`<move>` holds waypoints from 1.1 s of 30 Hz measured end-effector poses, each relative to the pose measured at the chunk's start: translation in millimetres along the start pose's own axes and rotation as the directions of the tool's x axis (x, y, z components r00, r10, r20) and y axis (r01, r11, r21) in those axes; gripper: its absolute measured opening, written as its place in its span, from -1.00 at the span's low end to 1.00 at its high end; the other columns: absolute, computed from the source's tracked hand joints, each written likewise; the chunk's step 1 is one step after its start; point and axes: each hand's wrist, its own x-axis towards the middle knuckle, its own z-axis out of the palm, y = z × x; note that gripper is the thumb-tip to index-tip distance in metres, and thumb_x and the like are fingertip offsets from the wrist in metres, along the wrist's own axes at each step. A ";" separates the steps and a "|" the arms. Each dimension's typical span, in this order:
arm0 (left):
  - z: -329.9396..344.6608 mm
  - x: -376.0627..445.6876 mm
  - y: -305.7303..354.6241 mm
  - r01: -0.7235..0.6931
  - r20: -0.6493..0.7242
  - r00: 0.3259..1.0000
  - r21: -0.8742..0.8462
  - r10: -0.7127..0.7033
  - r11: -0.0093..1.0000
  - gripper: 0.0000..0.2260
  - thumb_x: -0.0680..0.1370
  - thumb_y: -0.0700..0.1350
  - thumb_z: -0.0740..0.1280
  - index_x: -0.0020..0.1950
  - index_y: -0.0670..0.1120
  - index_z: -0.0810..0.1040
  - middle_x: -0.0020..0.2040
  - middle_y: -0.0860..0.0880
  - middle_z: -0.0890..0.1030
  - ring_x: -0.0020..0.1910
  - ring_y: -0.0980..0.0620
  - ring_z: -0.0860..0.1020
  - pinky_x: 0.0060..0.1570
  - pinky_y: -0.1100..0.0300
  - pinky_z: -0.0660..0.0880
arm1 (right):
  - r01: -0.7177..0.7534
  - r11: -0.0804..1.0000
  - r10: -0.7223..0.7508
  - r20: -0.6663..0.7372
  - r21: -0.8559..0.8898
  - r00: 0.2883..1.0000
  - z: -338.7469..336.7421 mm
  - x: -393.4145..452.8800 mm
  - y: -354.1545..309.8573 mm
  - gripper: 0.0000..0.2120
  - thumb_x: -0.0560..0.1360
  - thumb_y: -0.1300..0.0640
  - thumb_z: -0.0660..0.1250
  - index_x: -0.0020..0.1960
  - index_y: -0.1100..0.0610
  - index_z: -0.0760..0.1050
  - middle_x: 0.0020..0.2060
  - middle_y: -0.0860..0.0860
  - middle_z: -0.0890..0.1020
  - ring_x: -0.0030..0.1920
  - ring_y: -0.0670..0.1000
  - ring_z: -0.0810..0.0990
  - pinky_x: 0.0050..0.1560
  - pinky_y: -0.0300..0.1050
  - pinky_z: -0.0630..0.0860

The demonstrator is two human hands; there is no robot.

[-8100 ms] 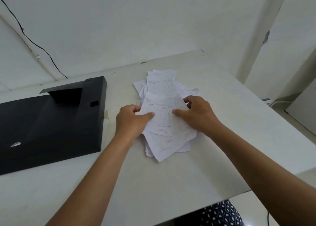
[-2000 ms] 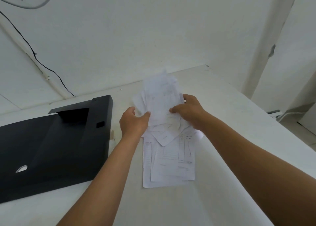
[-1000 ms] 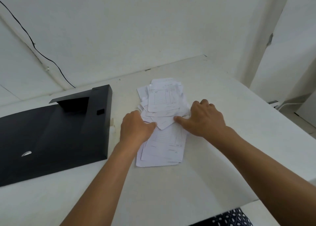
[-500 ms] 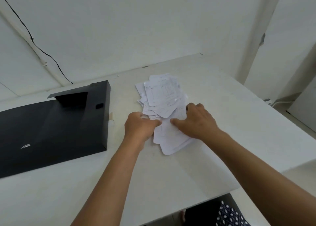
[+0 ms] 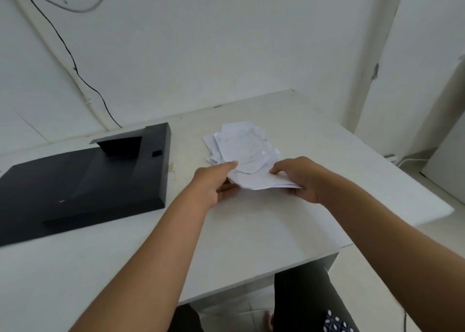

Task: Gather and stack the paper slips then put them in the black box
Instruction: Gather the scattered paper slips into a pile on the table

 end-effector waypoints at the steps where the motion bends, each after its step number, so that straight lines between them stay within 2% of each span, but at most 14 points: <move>1: -0.7 4.3 -0.2 0.010 -0.008 1.000 -0.025 -0.011 1.000 -0.65 0.48 -0.12 0.53 0.21 -0.21 0.59 -0.09 -0.16 0.66 -0.26 -0.06 0.63 -0.51 0.18 0.59 | 0.007 1.000 -0.006 0.026 -0.028 1.000 -3.1 -3.1 -0.3 -0.75 0.52 0.29 0.39 0.19 0.27 0.55 -0.13 0.12 0.56 -0.25 0.04 0.55 -0.46 -0.24 0.50; 3: -1.6 11.5 -3.4 -0.055 -0.136 0.988 0.134 0.073 0.989 -0.48 0.44 -0.04 0.57 0.30 -0.21 0.52 0.13 -0.18 0.64 -0.07 -0.13 0.65 -0.31 0.08 0.64 | 0.029 0.992 -0.024 0.041 -0.122 0.999 -6.9 -7.4 -1.8 -0.80 0.53 0.28 0.39 0.15 0.26 0.54 -0.13 0.12 0.55 -0.24 0.03 0.55 -0.50 -0.27 0.50; 4: -1.6 14.7 -4.2 -0.095 -0.228 0.956 0.359 0.186 0.929 -0.40 0.43 0.03 0.56 0.37 -0.18 0.46 0.25 -0.17 0.57 0.08 -0.16 0.62 -0.12 0.02 0.64 | 0.044 0.982 -0.038 0.031 -0.183 0.999 -8.3 -8.0 -3.3 -0.81 0.52 0.27 0.40 0.13 0.24 0.53 -0.12 0.12 0.56 -0.22 0.04 0.55 -0.48 -0.25 0.51; 5: 0.0 17.4 -3.0 -0.142 -0.260 0.897 0.597 0.358 0.789 -0.36 0.45 0.08 0.52 0.42 -0.13 0.40 0.34 -0.16 0.48 0.22 -0.18 0.55 0.06 -0.03 0.59 | 0.062 0.970 -0.058 0.025 -0.236 0.998 -10.1 -7.3 -5.1 -0.82 0.52 0.25 0.39 0.11 0.23 0.53 -0.10 0.13 0.57 -0.20 0.05 0.56 -0.44 -0.22 0.52; 7: 6.2 21.9 1.1 -0.285 -0.081 0.793 0.827 0.604 0.485 -0.43 0.52 0.11 0.42 0.49 0.01 0.38 0.44 -0.11 0.38 0.38 -0.16 0.43 0.29 -0.07 0.44 | 0.093 0.948 -0.090 0.024 -0.305 0.996 -11.3 -5.0 -7.5 -0.83 0.52 0.23 0.37 0.09 0.24 0.55 -0.07 0.15 0.61 -0.16 0.08 0.60 -0.33 -0.18 0.55; 8: 9.5 27.2 3.3 -0.365 0.042 0.788 0.836 0.615 0.411 -0.49 0.55 0.10 0.38 0.48 0.05 0.42 0.48 -0.06 0.37 0.42 -0.13 0.40 0.36 -0.06 0.38 | 0.105 0.939 -0.101 0.032 -0.328 0.994 -11.5 -4.4 -7.7 -0.81 0.52 0.22 0.36 0.11 0.25 0.57 -0.04 0.16 0.64 -0.13 0.11 0.61 -0.26 -0.16 0.58; 10: 12.3 39.0 3.1 -0.419 0.173 0.829 0.822 0.532 0.385 -0.60 0.58 0.11 0.33 0.42 0.10 0.52 0.52 0.01 0.40 0.45 -0.07 0.41 0.41 -0.05 0.34 | 0.129 0.921 -0.119 0.049 -0.368 0.992 -12.2 -3.3 -5.3 -0.74 0.50 0.22 0.33 0.15 0.29 0.59 -0.01 0.18 0.64 -0.09 0.14 0.60 -0.13 -0.10 0.54; 12: 10.1 48.2 -2.0 -0.409 0.193 0.845 0.834 0.499 0.371 -0.65 0.60 0.13 0.30 0.36 0.12 0.57 0.48 0.06 0.47 0.42 -0.05 0.45 0.40 -0.03 0.35 | 0.150 0.905 -0.148 0.037 -0.397 0.988 -15.2 -1.7 -1.0 -0.73 0.49 0.24 0.29 0.12 0.37 0.57 -0.07 0.16 0.58 -0.12 0.14 0.53 -0.12 -0.08 0.44; 15: 5.3 53.5 -11.5 -0.452 0.203 0.808 0.816 0.553 0.361 -0.66 0.60 0.14 0.30 0.35 0.10 0.58 0.42 0.09 0.52 0.37 -0.03 0.49 0.35 0.04 0.38 | 0.192 0.886 -0.217 -0.011 -0.423 0.976 -24.2 1.7 3.5 -0.90 0.47 0.26 0.22 -0.16 0.24 0.49 -0.20 0.13 0.48 -0.21 0.11 0.43 -0.21 -0.10 0.34; 17: 3.4 55.3 -14.3 -0.488 0.217 0.787 0.792 0.577 0.367 -0.66 0.60 0.13 0.31 0.35 0.08 0.59 0.42 0.07 0.52 0.37 -0.02 0.49 0.33 0.07 0.40 | 0.229 0.868 -0.279 -0.052 -0.440 0.959 -28.1 2.2 1.9 -0.87 0.46 0.26 0.20 -0.27 0.16 0.38 -0.28 0.10 0.41 -0.27 0.09 0.35 -0.29 -0.11 0.27; 22: 1.9 60.6 -19.4 -0.538 0.236 0.762 0.748 0.604 0.387 -0.66 0.60 0.11 0.32 0.34 0.05 0.59 0.41 0.04 0.52 0.37 -0.03 0.49 0.34 0.08 0.39 | 0.308 0.808 -0.424 -0.134 -0.503 0.896 -30.0 0.6 -4.6 -0.78 0.48 0.23 0.20 -0.32 0.12 0.26 -0.37 0.04 0.33 -0.35 0.06 0.25 -0.37 -0.14 0.18; 24: 3.0 59.6 -18.4 -0.524 0.227 0.768 0.761 0.599 0.383 -0.60 0.59 0.19 0.30 0.37 0.08 0.56 0.46 0.04 0.47 0.44 -0.02 0.43 0.40 0.07 0.34 | 0.315 0.787 -0.424 -0.094 -0.531 0.901 -30.8 1.9 -3.2 -0.79 0.50 0.20 0.23 -0.31 0.15 0.33 -0.35 0.05 0.39 -0.34 0.07 0.32 -0.36 -0.15 0.24; 28: 16.9 44.9 -16.4 -0.514 0.327 0.805 0.801 0.495 0.307 -0.21 0.35 0.56 0.22 0.52 0.24 0.36 0.60 0.06 0.24 0.58 0.03 0.19 0.53 -0.06 0.16 | 0.291 0.773 -0.377 -0.038 -0.564 0.926 -31.3 7.7 6.1 -0.81 0.51 0.14 0.37 -0.26 0.16 0.53 -0.31 0.04 0.52 -0.27 0.06 0.48 -0.34 -0.15 0.37; 33: 17.2 40.1 -21.7 -0.520 0.364 0.805 0.813 0.469 0.261 -0.31 0.43 0.49 0.25 0.52 0.27 0.35 0.62 0.09 0.19 0.61 0.05 0.11 0.55 -0.06 0.10 | 0.252 0.813 -0.331 -0.061 -0.525 0.942 -41.3 10.1 3.0 -0.71 0.47 0.24 0.36 -0.40 0.16 0.42 -0.36 0.09 0.43 -0.29 0.11 0.42 -0.32 -0.11 0.33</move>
